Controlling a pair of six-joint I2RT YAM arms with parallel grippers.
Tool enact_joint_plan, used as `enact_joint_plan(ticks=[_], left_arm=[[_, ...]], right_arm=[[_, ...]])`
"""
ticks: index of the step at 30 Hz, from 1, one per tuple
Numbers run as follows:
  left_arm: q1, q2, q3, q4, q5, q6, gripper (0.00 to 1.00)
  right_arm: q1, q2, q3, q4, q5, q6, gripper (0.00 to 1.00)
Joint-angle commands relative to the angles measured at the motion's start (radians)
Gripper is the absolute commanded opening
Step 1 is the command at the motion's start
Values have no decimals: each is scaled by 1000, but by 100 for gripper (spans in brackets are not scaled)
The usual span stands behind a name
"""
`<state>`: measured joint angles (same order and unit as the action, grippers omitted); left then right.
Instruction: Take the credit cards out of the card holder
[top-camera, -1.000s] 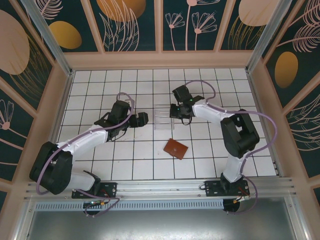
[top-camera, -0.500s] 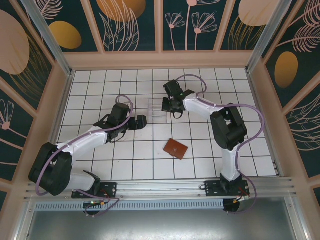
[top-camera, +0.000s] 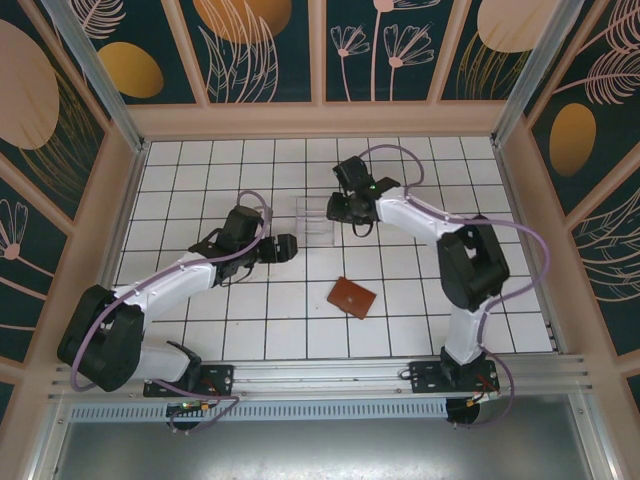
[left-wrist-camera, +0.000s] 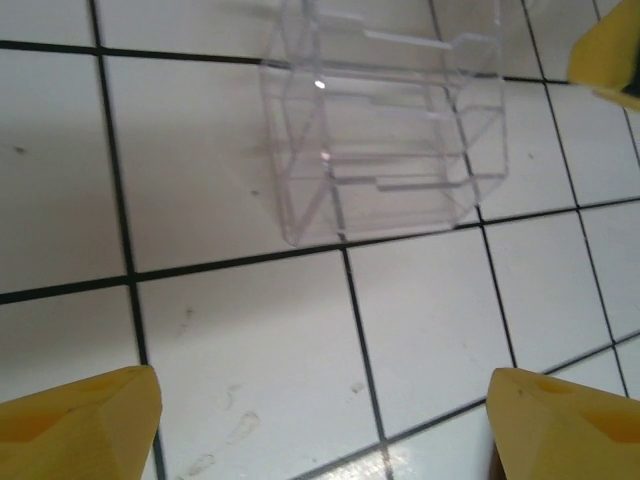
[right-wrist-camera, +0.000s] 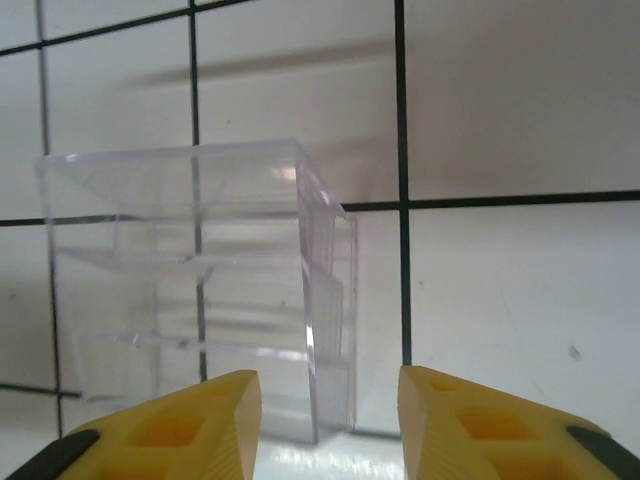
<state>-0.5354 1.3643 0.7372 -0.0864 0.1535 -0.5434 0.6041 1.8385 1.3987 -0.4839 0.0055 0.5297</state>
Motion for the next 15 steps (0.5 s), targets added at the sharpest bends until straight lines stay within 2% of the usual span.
enact_joint_plan(ticks=[1, 6, 15], left_arm=[[-33, 26, 42, -27, 58, 4, 81], [-94, 97, 90, -13, 129, -22, 78], [-183, 255, 165, 32, 210, -45, 75]], right_arm=[[-3, -151, -101, -62, 28, 22, 47], [1, -315, -314, -67, 0, 114, 57], [47, -474, -613, -24, -118, 252, 60]])
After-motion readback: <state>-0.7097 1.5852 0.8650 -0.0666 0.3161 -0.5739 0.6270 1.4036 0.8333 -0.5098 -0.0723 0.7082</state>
